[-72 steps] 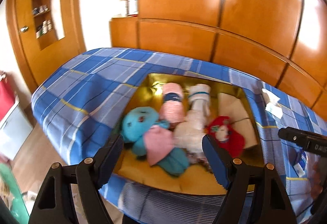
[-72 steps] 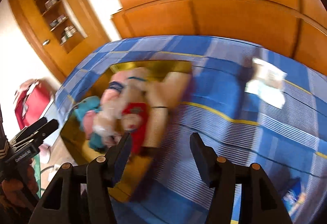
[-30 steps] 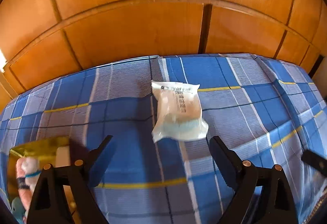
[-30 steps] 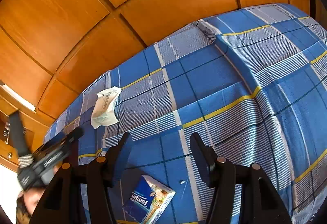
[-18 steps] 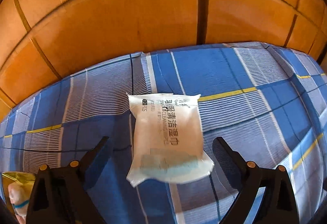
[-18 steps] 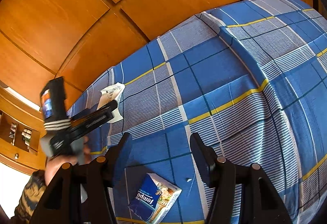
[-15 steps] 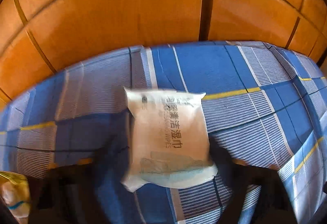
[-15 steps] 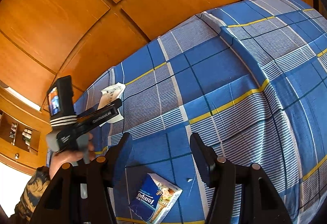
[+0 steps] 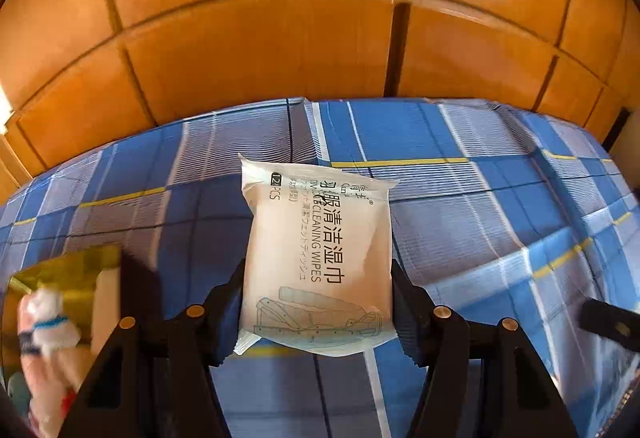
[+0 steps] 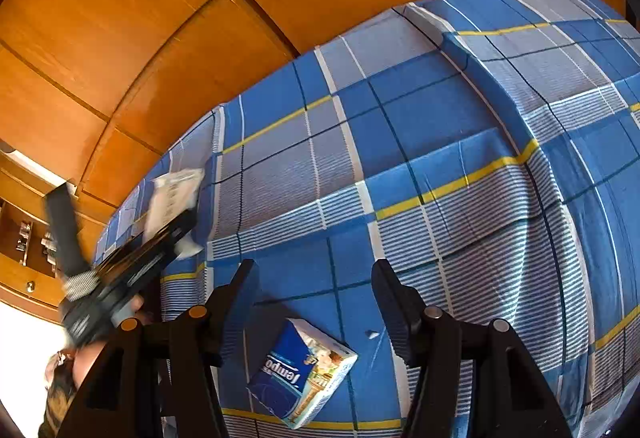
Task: Organize soft objects
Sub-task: 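Lift the wipes packet with the left gripper while the right grasps the blue Tempo pack, then lower the wipes packet into the gold box and open the left gripper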
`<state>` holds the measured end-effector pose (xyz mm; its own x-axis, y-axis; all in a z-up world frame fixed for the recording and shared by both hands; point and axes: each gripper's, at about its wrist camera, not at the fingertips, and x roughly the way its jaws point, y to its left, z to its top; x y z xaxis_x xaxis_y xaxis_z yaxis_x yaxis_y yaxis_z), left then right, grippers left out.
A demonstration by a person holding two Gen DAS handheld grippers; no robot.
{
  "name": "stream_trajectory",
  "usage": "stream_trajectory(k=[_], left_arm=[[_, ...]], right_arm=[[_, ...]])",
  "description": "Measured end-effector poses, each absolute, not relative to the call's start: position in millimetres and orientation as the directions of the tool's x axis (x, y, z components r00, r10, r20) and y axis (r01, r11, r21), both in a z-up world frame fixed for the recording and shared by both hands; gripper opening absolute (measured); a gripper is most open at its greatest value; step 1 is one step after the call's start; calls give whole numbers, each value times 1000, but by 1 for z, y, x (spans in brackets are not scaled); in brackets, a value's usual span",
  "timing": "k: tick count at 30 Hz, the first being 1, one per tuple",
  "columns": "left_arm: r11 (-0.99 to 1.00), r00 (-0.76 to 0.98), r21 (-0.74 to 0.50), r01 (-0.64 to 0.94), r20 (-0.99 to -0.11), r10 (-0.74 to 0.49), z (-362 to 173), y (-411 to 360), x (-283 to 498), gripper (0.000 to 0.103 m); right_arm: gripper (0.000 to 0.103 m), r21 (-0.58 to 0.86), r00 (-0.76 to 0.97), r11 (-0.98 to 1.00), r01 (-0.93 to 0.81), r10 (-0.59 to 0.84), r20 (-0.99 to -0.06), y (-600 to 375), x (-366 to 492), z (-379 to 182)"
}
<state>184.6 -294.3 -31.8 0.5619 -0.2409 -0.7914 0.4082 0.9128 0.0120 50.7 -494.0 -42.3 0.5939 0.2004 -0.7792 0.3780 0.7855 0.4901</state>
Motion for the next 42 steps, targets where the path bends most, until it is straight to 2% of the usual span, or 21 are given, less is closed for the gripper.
stream_trajectory(k=[11, 20, 23, 24, 27, 29, 33, 39, 42], left_arm=[[912, 613, -4, 411, -739, -279, -3, -242, 107, 64], [920, 625, -54, 389, -718, -306, 4, -196, 71, 64], [924, 632, -64, 376, -712, -307, 6, -182, 62, 64], [927, 637, -64, 370, -708, -303, 8, -177, 58, 64], [938, 663, -53, 344, -693, -282, 13, -160, 50, 64], [949, 692, -28, 313, -678, -248, 16, -152, 47, 64], [963, 702, -62, 260, -673, -233, 21, -130, 47, 64], [978, 716, -66, 200, -671, -192, 21, -115, 49, 64], [982, 715, -66, 176, -677, -174, 19, -110, 51, 64]], right_arm=[[61, 412, 451, 842, 348, 235, -861, -461, 51, -68], [68, 432, 473, 801, 414, 217, -854, -434, 25, -73], [68, 386, 466, 826, 411, 174, -867, -416, 36, -76], [54, 352, 460, 848, 396, 148, -875, -408, 41, -77], [52, 188, 452, 936, 297, 36, -891, -379, 58, -72], [52, 118, 451, 969, 217, 8, -893, -362, 68, -67], [52, -28, 465, 997, 66, -55, -884, -344, 80, -62], [54, -119, 449, 992, -53, -83, -890, -347, 78, -80], [53, -75, 489, 996, -45, -44, -871, -357, 74, -83]])
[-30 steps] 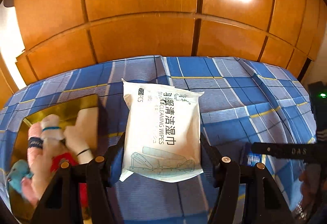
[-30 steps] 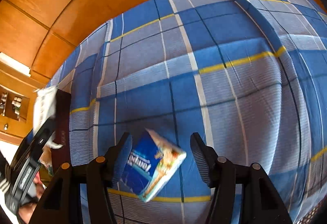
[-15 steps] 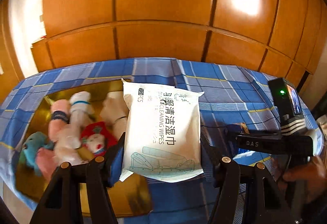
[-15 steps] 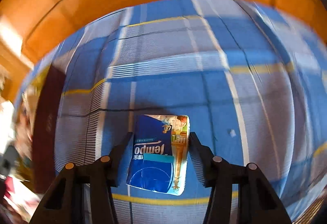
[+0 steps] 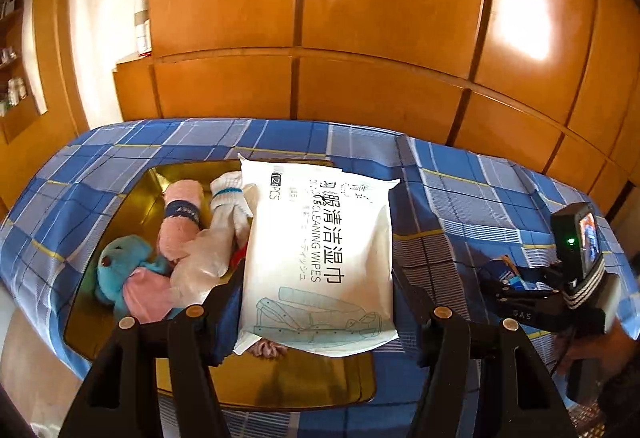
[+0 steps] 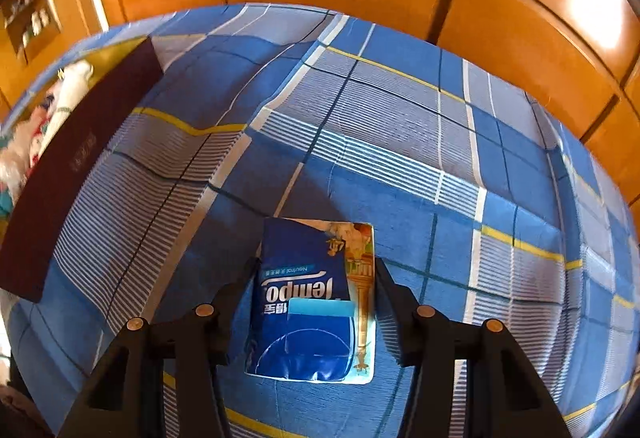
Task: Organize soft objects
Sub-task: 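Lower the wipes packet into the gold box and open the left gripper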
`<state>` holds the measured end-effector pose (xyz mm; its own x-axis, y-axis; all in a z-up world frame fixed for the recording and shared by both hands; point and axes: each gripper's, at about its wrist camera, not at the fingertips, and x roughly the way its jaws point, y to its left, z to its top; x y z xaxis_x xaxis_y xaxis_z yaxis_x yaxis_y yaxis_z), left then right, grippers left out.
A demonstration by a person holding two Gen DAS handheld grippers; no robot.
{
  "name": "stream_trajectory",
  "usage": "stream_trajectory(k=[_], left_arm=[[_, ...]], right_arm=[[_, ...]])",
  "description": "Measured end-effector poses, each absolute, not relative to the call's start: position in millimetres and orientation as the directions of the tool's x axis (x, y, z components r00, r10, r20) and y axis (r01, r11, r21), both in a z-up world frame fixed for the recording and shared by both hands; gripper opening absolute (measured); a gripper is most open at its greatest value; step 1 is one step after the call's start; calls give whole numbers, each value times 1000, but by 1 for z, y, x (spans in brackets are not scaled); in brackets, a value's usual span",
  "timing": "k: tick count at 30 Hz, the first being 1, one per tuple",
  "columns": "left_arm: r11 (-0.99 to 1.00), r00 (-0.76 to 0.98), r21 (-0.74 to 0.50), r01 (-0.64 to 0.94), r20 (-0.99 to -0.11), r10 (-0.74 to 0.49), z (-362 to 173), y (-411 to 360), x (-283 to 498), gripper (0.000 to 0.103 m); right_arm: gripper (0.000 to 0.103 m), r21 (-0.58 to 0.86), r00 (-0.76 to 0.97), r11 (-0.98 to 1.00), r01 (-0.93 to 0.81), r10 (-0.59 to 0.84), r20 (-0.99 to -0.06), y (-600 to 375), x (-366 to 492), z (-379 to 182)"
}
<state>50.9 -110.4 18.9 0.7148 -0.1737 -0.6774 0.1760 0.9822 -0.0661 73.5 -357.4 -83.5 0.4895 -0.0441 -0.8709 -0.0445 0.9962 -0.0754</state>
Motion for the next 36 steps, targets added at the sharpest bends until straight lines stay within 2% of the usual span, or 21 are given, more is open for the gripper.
stream_trajectory(k=[9, 21, 36], left_arm=[[990, 710, -76, 121, -690, -140, 14, -96, 52, 64], [995, 715, -82, 56, -693, -97, 12, -72, 55, 64], [995, 710, -63, -79, -704, 12, 8, -14, 46, 64]], right_arm=[[53, 4, 491, 1000, -13, 10, -871, -364, 75, -86], [53, -37, 508, 999, -23, -20, -861, -357, 71, -86], [53, -48, 508, 998, -29, -27, -861, -357, 74, -86]])
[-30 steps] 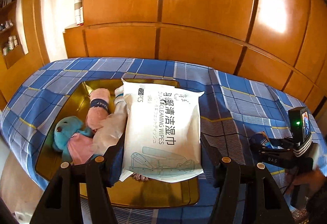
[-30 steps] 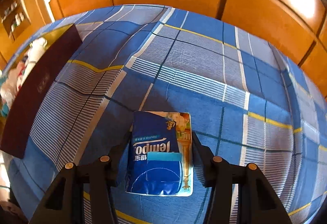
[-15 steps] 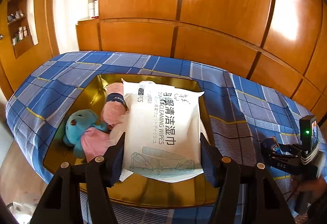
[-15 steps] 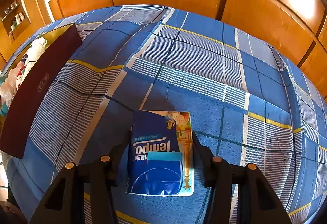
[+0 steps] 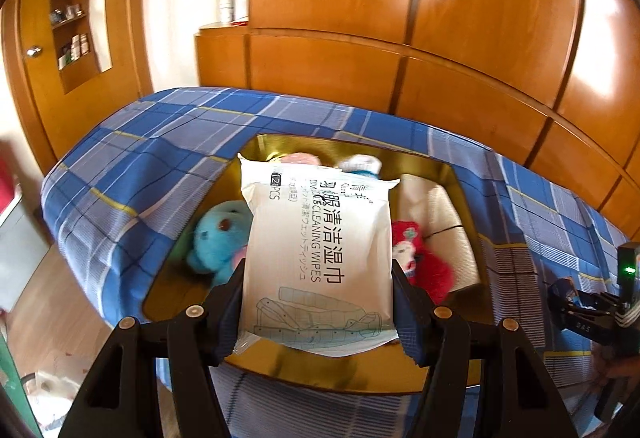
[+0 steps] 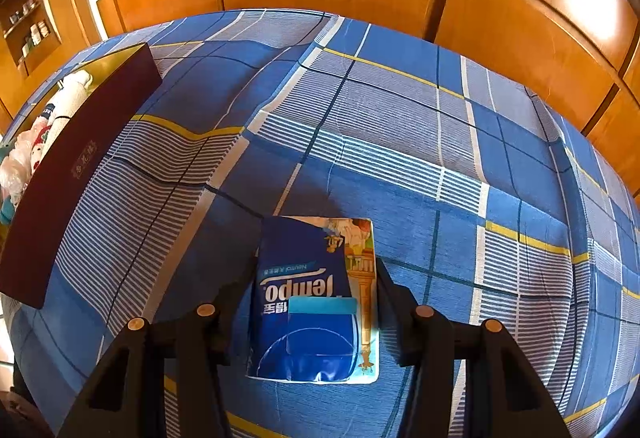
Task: Organize soft objects
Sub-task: 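Lower the wipes packet into the gold box and open the left gripper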
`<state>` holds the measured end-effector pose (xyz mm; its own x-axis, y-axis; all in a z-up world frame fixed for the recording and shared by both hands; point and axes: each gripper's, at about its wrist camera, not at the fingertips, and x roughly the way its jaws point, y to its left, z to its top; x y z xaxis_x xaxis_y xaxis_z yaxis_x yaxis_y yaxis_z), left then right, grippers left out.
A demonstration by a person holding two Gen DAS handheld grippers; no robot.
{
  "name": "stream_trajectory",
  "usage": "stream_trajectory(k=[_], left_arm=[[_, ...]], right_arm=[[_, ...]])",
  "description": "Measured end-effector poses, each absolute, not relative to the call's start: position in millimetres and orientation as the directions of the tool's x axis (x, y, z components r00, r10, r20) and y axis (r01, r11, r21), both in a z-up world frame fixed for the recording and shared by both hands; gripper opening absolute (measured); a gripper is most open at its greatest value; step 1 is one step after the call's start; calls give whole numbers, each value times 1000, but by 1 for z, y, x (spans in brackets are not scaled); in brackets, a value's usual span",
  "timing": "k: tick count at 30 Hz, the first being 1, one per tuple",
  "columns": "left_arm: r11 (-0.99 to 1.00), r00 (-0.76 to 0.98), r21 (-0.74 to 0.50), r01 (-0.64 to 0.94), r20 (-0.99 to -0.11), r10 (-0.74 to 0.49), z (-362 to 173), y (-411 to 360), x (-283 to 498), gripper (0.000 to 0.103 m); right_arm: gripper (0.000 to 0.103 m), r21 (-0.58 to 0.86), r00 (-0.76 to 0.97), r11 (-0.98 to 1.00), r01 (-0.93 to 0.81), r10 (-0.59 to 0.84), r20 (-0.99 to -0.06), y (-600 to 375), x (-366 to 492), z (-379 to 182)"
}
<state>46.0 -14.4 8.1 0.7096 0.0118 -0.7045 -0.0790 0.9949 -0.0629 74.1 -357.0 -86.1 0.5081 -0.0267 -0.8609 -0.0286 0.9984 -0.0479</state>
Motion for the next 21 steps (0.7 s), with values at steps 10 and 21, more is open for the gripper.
stream_trajectory(k=[10, 21], left_arm=[[985, 692, -72, -155, -720, 56, 3, 16, 39, 64], [989, 677, -75, -125, -736, 30, -3, 7, 47, 64]], right_arm=[[53, -70, 517, 997, -37, -41, -855, -354, 72, -86], [53, -71, 518, 997, -39, -41, -855, -354, 72, -86]])
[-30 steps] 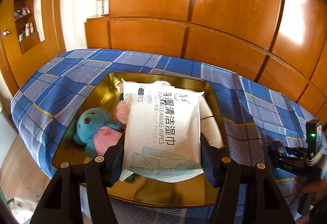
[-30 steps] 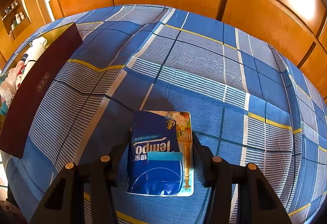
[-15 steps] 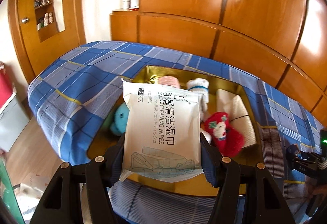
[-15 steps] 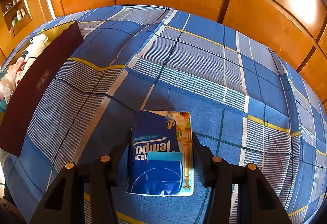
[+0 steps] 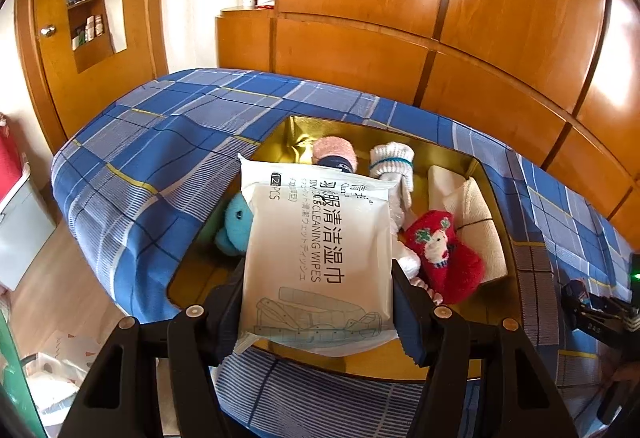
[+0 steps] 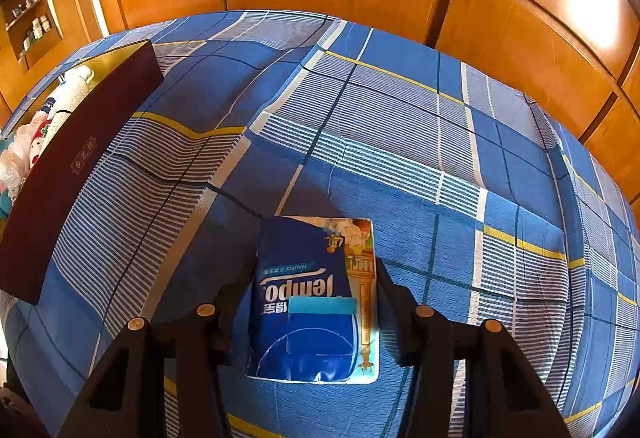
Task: Organize soft objects
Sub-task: 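Lower the wipes packet into the gold box and open the left gripper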
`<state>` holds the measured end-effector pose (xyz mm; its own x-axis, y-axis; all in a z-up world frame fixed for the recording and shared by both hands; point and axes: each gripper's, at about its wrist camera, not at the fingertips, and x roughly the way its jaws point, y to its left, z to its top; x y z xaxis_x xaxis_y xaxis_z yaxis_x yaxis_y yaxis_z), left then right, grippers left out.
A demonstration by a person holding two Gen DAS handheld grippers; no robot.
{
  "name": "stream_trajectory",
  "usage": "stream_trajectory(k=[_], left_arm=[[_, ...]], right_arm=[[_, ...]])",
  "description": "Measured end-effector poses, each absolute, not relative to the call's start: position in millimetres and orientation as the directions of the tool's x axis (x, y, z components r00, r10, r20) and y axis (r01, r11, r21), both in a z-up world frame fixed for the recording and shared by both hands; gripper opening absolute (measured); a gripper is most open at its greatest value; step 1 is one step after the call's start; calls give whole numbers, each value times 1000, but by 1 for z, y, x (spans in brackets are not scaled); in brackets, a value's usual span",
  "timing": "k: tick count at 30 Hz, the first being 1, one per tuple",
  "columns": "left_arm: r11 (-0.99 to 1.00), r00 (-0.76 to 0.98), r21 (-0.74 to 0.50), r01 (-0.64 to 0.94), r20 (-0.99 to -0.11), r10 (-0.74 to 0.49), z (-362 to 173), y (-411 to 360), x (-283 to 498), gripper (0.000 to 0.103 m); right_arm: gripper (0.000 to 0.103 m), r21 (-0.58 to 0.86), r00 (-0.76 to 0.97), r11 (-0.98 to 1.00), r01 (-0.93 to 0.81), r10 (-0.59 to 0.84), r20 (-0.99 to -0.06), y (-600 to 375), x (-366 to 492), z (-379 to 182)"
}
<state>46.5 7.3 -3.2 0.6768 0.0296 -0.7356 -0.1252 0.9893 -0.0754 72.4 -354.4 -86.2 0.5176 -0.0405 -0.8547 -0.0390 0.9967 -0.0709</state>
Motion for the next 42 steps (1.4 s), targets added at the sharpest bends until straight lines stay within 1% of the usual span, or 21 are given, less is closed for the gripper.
stream_trajectory(k=[10, 12, 16, 19, 22, 24, 26, 30, 34, 37, 42], left_arm=[[994, 646, -63, -91, -764, 10, -18, -9, 64, 64], [992, 635, -86, -92, -772, -8, -20, -9, 70, 64], [981, 657, -157, -116, -753, -43, -10, 4, 76, 64], [976, 663, -167, -142, -748, -31, -5, 16, 82, 64], [977, 641, -172, -125, -766, -53, -10, 19, 88, 64], [982, 621, -157, -107, -782, -57, -16, 13, 91, 64], [982, 595, -170, -85, -799, -87, -24, 5, 90, 64], [982, 554, -175, -68, -825, -109, -42, -10, 89, 65], [988, 552, -144, -63, -829, -85, -49, -17, 88, 67], [992, 560, -104, -77, -828, -44, -48, -15, 86, 75], [994, 604, -66, -86, -797, -1, -37, -11, 77, 78]], right_arm=[[53, -81, 520, 996, -48, -45, -853, -354, 73, -86], [53, -83, 520, 995, -49, -46, -853, -353, 73, -86], [53, -83, 520, 995, -48, -46, -853, -353, 73, -86], [53, -83, 520, 995, -48, -46, -853, -353, 73, -86], [53, -87, 521, 995, -51, -48, -852, -352, 73, -86], [53, -93, 522, 994, -53, -52, -851, -351, 73, -86], [53, -98, 523, 994, -55, -55, -850, -350, 73, -86], [53, -100, 523, 993, -55, -57, -850, -349, 73, -86], [53, -102, 524, 993, -56, -58, -850, -349, 73, -86], [53, -106, 525, 993, -57, -61, -849, -349, 73, -86], [53, -108, 525, 993, -56, -63, -849, -349, 73, -86]])
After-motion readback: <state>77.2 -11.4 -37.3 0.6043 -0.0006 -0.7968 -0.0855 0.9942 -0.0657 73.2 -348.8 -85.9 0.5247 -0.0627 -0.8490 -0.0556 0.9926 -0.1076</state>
